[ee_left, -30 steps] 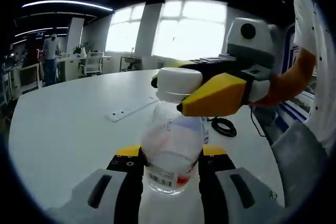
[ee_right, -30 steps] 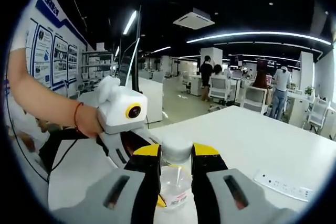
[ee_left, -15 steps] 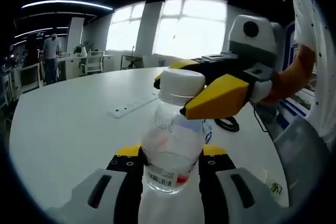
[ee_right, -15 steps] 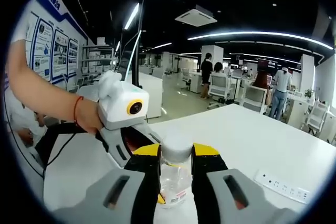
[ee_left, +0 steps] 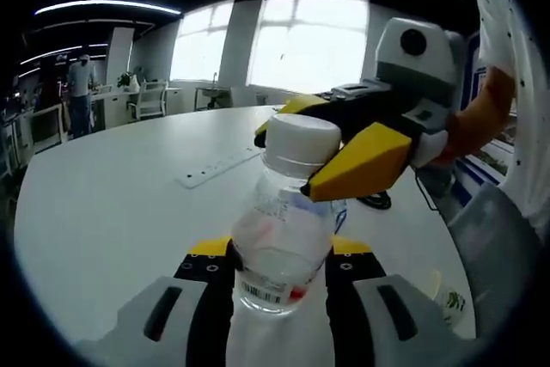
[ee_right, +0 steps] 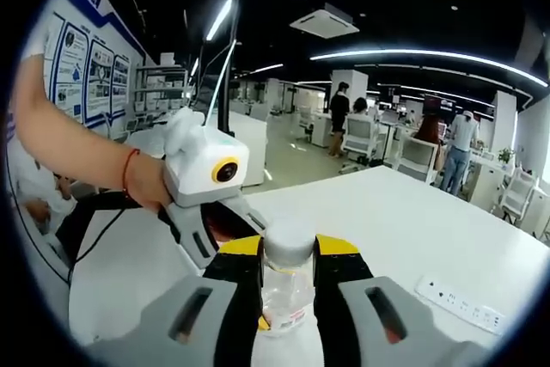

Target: Arrange the tabletop items into an orderly group along one side of the table until the central work area is clear of visible clutter.

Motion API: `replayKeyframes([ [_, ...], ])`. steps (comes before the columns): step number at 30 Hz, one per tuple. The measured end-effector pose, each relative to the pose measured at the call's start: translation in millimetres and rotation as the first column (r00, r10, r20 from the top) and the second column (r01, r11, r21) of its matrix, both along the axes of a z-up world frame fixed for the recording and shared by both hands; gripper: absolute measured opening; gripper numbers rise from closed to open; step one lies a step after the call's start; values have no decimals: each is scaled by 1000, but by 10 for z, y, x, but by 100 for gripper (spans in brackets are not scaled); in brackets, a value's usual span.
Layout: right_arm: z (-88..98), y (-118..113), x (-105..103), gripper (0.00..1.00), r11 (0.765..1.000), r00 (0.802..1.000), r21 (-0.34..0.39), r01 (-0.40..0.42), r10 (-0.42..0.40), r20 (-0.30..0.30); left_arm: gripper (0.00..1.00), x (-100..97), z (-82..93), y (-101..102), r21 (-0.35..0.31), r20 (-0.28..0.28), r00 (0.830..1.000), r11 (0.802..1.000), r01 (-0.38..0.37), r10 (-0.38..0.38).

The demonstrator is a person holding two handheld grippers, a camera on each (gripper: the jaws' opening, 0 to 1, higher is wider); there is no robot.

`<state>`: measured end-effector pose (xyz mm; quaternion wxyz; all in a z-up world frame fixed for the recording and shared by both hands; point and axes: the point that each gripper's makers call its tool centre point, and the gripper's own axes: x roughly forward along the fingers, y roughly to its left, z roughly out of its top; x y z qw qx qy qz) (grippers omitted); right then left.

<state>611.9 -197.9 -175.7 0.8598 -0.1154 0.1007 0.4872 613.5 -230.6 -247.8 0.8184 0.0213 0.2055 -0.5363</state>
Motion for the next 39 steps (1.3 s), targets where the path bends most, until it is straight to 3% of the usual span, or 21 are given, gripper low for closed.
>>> replayKeyframes([
  [39,-60,-61,-71,23,999,1000,-42,-1,0,-19,45,-40,-81,-19,39,-14,1000,999,-4,4],
])
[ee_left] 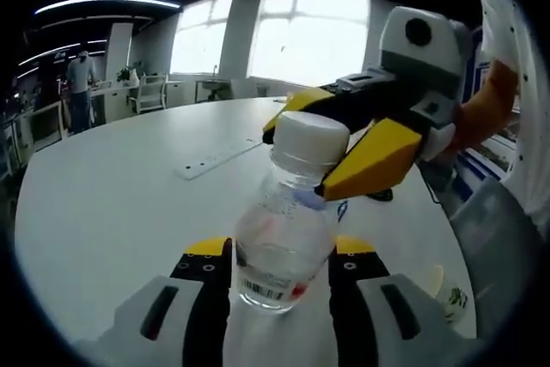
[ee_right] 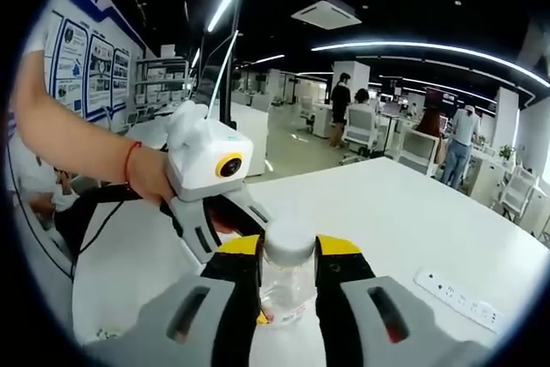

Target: Arrange the tabletop items into an orderly group along one side of the table until the central work area is clear of visible clutter.

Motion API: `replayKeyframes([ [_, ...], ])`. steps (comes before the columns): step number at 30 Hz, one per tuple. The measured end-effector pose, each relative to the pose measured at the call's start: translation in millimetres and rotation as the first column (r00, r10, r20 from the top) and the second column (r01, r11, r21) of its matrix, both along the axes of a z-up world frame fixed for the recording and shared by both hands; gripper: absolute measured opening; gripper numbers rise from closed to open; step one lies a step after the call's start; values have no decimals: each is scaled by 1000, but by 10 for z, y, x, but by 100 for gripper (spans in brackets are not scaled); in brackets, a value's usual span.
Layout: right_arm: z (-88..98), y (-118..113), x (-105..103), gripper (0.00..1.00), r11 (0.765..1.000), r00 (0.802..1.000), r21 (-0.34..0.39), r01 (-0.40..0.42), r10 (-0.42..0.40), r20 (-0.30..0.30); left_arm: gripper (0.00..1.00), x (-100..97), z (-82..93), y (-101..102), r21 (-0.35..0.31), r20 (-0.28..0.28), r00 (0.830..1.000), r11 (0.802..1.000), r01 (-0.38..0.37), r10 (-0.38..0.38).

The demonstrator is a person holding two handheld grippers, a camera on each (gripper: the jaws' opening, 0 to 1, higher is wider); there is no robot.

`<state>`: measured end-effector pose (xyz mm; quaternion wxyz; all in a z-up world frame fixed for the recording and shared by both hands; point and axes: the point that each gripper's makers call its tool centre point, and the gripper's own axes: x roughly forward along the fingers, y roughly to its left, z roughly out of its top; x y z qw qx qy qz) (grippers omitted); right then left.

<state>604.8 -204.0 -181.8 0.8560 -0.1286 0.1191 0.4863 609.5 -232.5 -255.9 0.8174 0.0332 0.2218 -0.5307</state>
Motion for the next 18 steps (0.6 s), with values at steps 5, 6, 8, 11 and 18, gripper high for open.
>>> replayKeyframes([
  [5,2,-18,0,27,1000,1000,3,4,-4,-11,48,5,17,2,-5,-3,1000,1000,-10,10],
  [6,3,-21,-4,28,1000,1000,3,3,-3,-12,48,3,19,5,-3,0,1000,1000,-9,9],
  [8,20,-35,-7,29,1000,1000,10,3,-3,-11,49,-3,28,8,-7,-4,1000,1000,-12,12],
  [11,31,-52,-9,31,1000,1000,12,5,-5,-13,51,-5,33,15,-5,-6,1000,1000,-14,14],
  [18,75,-80,-7,37,1000,1000,25,10,-10,-21,54,-30,75,40,-9,-7,1000,1000,-24,24],
])
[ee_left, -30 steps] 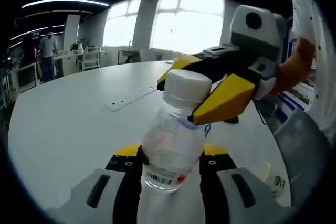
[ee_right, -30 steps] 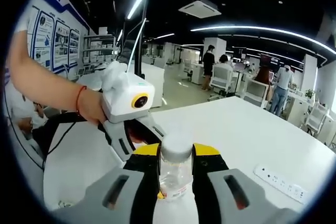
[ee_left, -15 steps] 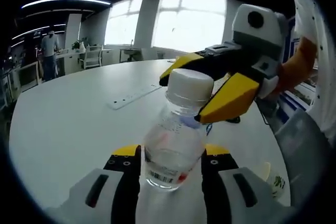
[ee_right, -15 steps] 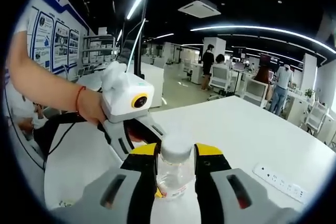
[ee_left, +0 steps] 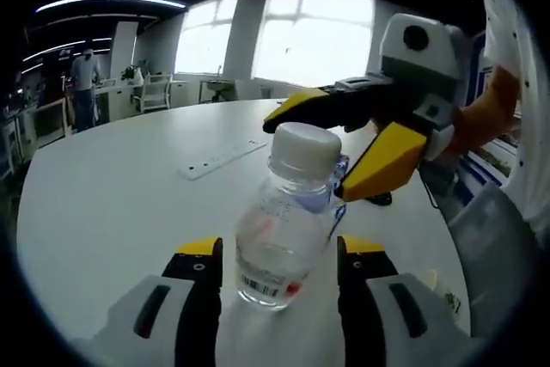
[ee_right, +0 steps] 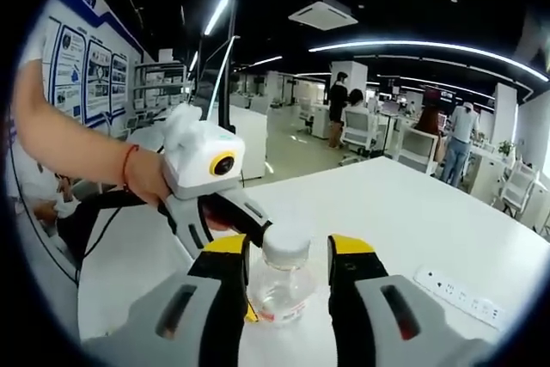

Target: Arrange the tabletop items into an orderly group along one side of the table until the central work area is clear of visible clutter.

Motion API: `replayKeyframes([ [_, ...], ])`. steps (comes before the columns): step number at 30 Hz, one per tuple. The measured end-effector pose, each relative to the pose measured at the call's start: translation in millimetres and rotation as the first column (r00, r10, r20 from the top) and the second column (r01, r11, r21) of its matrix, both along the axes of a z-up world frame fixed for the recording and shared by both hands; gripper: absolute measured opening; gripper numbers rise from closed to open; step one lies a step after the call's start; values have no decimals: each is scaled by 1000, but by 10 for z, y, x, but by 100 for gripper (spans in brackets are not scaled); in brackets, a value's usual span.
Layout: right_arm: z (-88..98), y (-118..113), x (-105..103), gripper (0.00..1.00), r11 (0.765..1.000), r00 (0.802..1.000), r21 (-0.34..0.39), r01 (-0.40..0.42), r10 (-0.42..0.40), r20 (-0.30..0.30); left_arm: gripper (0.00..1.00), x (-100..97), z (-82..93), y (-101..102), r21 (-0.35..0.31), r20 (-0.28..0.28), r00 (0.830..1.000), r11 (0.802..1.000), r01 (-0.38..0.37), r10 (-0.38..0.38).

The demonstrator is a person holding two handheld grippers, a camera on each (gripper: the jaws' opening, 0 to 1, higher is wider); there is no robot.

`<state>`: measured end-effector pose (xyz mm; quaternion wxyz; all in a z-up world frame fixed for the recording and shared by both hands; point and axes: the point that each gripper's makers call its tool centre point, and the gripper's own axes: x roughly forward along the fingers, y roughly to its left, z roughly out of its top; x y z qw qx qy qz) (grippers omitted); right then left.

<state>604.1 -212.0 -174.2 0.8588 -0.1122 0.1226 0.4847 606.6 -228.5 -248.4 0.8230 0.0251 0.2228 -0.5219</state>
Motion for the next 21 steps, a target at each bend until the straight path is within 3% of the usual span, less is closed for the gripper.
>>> replayKeyframes([
  [21,130,-191,-47,58,999,999,31,22,-21,-28,66,-125,192,73,-9,-15,999,999,-34,34],
])
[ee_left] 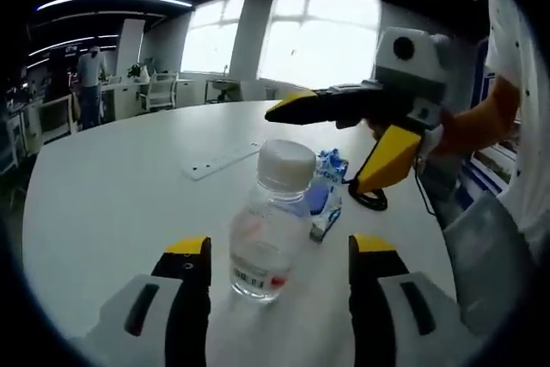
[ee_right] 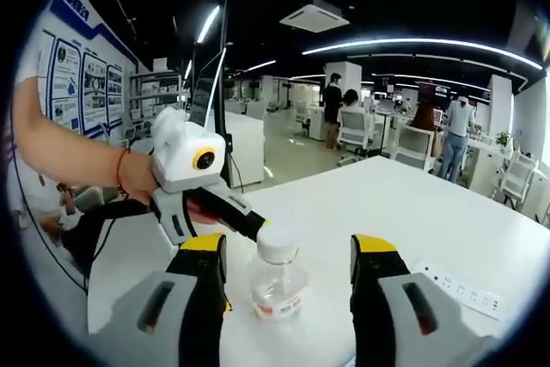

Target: Arrange the tabletop items into an orderly group along one side of the table until the central work area is clear of visible clutter.

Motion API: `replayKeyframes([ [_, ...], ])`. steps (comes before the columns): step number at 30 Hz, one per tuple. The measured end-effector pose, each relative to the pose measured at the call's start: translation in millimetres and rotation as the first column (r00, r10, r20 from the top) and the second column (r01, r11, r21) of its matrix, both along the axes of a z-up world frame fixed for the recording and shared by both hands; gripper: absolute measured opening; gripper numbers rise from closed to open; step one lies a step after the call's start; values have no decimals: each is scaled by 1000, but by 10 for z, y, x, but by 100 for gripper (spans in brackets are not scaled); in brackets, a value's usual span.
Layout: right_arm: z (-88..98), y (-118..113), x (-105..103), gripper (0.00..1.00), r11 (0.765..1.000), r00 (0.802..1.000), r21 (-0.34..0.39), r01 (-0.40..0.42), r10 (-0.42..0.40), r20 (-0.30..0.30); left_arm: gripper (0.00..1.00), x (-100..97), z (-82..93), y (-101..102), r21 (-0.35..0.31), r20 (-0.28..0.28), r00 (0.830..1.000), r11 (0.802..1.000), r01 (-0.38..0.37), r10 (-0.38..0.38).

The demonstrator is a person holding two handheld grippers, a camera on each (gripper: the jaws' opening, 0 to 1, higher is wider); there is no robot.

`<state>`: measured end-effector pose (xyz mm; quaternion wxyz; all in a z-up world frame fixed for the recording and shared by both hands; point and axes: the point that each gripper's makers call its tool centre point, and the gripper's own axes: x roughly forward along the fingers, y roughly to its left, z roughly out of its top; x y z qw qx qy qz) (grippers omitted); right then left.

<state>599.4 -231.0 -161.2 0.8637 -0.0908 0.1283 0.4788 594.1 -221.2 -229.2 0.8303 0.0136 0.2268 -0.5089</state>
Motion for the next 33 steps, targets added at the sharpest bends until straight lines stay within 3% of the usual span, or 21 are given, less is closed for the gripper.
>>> replayKeyframes([
  [14,49,-232,-141,66,999,999,32,6,-5,-53,73,-211,183,46,-13,-22,999,999,-35,35],
  [23,79,-393,-232,68,998,995,54,17,-11,-95,77,-469,340,73,-15,-19,998,998,-63,63],
  [33,58,-548,-431,68,1000,993,24,-6,9,-114,77,-778,523,133,-29,-13,995,994,-103,103],
])
